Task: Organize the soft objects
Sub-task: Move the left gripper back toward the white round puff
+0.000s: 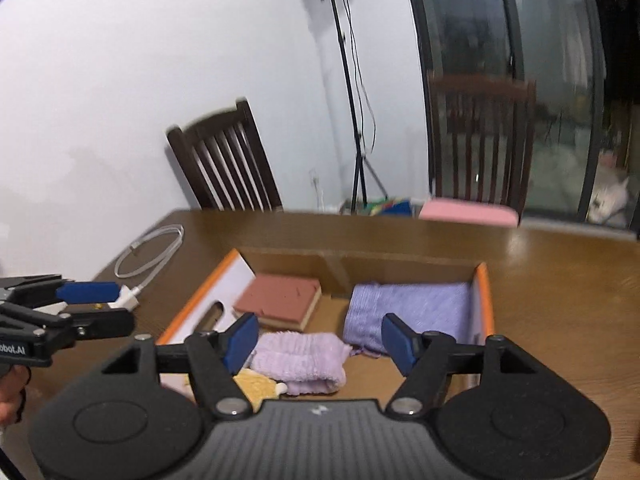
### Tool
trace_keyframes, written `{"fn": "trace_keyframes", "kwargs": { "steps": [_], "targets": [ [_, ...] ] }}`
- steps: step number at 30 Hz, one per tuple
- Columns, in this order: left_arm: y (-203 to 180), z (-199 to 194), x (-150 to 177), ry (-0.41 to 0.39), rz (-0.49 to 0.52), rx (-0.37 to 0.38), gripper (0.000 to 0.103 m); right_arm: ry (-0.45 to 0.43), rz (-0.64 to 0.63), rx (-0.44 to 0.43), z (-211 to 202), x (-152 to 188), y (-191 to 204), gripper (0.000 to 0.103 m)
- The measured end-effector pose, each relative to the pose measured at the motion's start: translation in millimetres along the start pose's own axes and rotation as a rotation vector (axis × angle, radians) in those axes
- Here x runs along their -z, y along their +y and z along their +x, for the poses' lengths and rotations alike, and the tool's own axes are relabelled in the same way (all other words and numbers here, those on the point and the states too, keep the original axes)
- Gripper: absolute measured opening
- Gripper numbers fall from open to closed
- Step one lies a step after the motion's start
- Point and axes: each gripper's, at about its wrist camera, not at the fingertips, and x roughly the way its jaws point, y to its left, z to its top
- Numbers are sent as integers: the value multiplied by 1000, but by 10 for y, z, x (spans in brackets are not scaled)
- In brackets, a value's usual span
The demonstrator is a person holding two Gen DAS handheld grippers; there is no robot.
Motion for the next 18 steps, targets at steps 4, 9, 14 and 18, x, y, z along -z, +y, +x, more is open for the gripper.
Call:
{"fn": "trace_keyframes", "kwargs": {
  "steps": [4,9,14,18],
  "targets": [
    [-85,-445,42,-41,22,-10,83,-50,-34,23,-529,26,100,77],
    [-231,-868,177,-81,28,-15,85,-104,-78,27,-1033,145,303,78],
    [-396,-1254,594,-116,57,-35,90,-163,-115,-7,-1439,508,493,81],
    [-504,-1508,1084,-146,68,-37,95,-183,-156,-21,-1666,982,635,81]
  ]
}}
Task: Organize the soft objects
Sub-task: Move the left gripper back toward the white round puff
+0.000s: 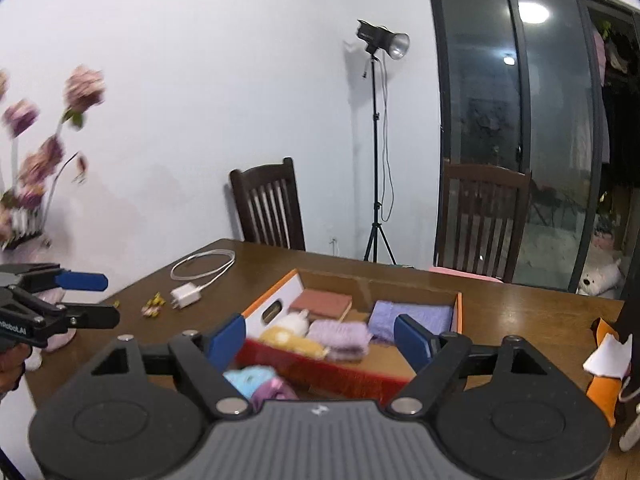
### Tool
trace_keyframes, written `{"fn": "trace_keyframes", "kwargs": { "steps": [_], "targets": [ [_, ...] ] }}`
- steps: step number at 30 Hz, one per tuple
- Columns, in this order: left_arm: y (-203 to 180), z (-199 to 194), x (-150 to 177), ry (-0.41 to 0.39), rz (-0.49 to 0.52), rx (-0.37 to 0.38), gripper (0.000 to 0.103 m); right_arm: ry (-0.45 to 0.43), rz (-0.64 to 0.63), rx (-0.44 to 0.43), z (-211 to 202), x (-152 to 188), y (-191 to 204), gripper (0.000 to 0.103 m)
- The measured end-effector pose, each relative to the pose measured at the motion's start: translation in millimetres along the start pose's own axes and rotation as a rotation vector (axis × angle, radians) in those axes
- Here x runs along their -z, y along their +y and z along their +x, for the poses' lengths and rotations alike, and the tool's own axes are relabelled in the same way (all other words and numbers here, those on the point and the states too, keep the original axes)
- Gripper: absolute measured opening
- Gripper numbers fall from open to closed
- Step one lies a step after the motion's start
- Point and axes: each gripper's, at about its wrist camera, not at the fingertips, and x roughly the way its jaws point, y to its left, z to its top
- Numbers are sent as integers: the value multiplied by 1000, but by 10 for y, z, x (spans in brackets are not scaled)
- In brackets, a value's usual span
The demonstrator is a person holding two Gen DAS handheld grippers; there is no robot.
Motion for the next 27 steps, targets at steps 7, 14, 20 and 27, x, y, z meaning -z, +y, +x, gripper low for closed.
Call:
{"fn": "trace_keyframes", "kwargs": {
  "steps": [7,14,20,27],
  "targets": [
    [-84,-269,677,14,-151,10,97,-10,46,5,-372,796,322,85],
    [-166,-172,747,52,-112,29,97,46,34,-5,-319,1117,477,85],
    [-143,144,765,95,-129,40,97,64,78,19,-121,1154,316,85],
    [-93,635,743,169,-164,90,84,113,151,30,300,1226,-2,83]
  ]
}}
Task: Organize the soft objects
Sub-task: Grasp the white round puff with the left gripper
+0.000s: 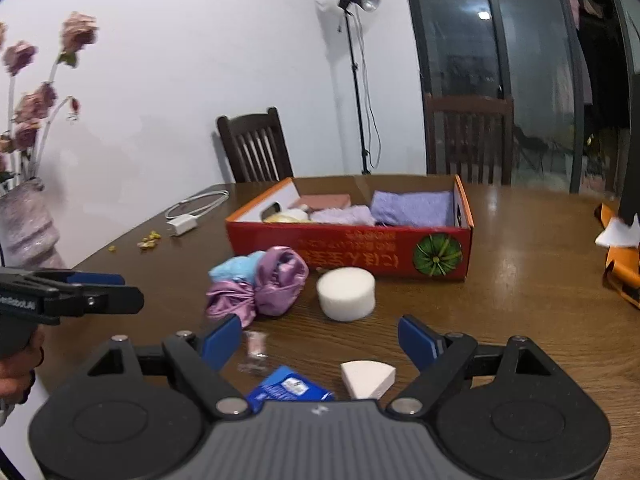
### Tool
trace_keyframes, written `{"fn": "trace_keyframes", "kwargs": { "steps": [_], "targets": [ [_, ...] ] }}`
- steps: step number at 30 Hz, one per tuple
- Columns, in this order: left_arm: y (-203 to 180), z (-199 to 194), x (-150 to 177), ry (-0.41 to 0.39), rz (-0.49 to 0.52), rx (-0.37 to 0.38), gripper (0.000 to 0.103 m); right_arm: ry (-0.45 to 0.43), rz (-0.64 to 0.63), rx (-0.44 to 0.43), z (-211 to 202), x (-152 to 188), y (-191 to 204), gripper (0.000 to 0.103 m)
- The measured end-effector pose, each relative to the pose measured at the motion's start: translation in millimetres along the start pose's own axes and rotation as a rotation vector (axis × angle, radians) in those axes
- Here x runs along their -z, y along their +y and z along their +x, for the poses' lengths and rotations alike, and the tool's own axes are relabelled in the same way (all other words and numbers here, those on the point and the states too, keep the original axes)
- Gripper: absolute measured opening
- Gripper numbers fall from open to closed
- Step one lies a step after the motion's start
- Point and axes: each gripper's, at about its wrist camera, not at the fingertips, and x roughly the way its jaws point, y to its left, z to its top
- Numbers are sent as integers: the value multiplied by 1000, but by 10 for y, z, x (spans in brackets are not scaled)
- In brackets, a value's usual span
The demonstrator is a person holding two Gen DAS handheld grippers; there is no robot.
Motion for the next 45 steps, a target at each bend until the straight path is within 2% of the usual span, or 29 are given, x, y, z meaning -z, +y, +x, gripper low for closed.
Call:
{"fn": "trace_keyframes", "kwargs": {
  "steps": [1,3,6,8,10,12,15,18,20,25,30,45],
  "targets": [
    [-12,79,-29,14,-7,17,67,5,14,-2,81,-12,-51,83],
    [-69,316,-108,60,-26,67,50,12,40,-9,249,-50,-149,79],
    [-208,702,-227,115,-39,132,45,20,85,-24,535,-121,-298,67],
    [-308,947,-282,134,-23,144,45,26,135,-34,726,-170,-425,60],
    [-335,1201,-333,157,-51,102,45,33,199,-53,915,-220,-565,51],
    [-313,1420,-375,176,-79,47,45,46,258,-78,1083,-251,-695,46],
    [-231,1580,-402,162,-126,5,45,64,298,-100,1289,-271,-803,42],
    [-143,1693,-393,182,-163,19,44,85,314,-143,1425,-237,-839,35],
    [-126,1736,-372,187,-169,39,36,110,337,-187,1497,-190,-859,27],
    [-103,1759,-377,181,-196,60,31,106,383,-222,1512,-143,-920,22],
    [-158,1664,-402,180,-212,67,31,96,356,-199,1407,-170,-851,22],
    [-557,479,-345,24,-171,126,30,-63,265,-191,239,-247,-303,21]
  ]
}}
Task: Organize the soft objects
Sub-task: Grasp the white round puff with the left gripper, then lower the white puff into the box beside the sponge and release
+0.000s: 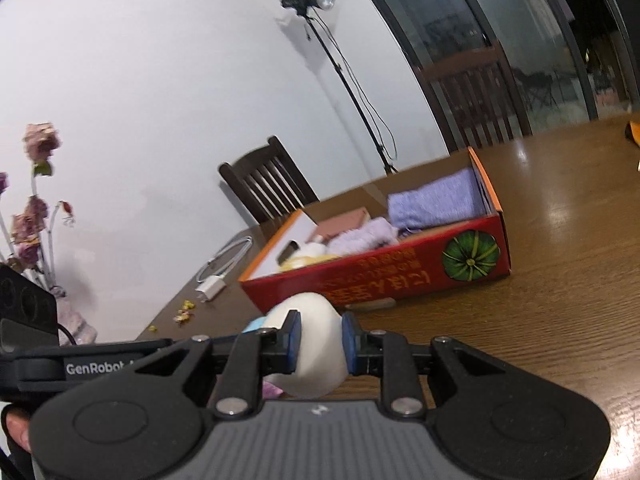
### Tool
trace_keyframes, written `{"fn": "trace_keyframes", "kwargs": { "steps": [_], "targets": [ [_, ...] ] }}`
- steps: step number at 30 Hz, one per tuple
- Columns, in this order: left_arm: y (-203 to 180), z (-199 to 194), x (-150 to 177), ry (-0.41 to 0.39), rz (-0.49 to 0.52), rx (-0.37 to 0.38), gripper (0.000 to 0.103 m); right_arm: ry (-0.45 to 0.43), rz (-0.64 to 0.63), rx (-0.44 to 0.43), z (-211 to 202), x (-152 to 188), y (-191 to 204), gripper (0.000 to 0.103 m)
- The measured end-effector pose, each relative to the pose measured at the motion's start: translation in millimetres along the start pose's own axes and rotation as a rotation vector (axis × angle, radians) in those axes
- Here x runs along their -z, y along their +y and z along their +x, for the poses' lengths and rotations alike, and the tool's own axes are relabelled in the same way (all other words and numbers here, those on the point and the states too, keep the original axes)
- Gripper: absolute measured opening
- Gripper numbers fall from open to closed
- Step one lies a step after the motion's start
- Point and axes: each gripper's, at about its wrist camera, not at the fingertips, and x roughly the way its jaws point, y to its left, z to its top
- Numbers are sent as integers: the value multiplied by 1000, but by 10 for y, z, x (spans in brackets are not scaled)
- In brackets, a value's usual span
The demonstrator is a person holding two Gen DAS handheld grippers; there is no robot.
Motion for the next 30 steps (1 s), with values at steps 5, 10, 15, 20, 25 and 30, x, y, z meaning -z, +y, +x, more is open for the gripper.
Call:
{"fn": "trace_keyframes", "kwargs": {
  "steps": [5,10,15,20,25,30],
  "targets": [
    [-52,-231,5,-45,15,6,29,-28,-34,-17,-177,8,188,21],
    [-48,-245,-122,-66,42,8,29,-41,-63,-18,-134,-89,259,21],
    [21,-43,-658,-102,86,10,27,-68,-129,-24,113,-533,288,21],
    [317,530,-1446,-78,65,7,27,-29,-79,-60,805,-1306,15,21],
    [766,1284,-1988,-8,-4,-12,26,38,-97,17,1675,-1778,-196,21],
    [1222,1989,-2138,92,-58,-64,25,153,-46,63,2517,-1913,-558,21]
  ]
}}
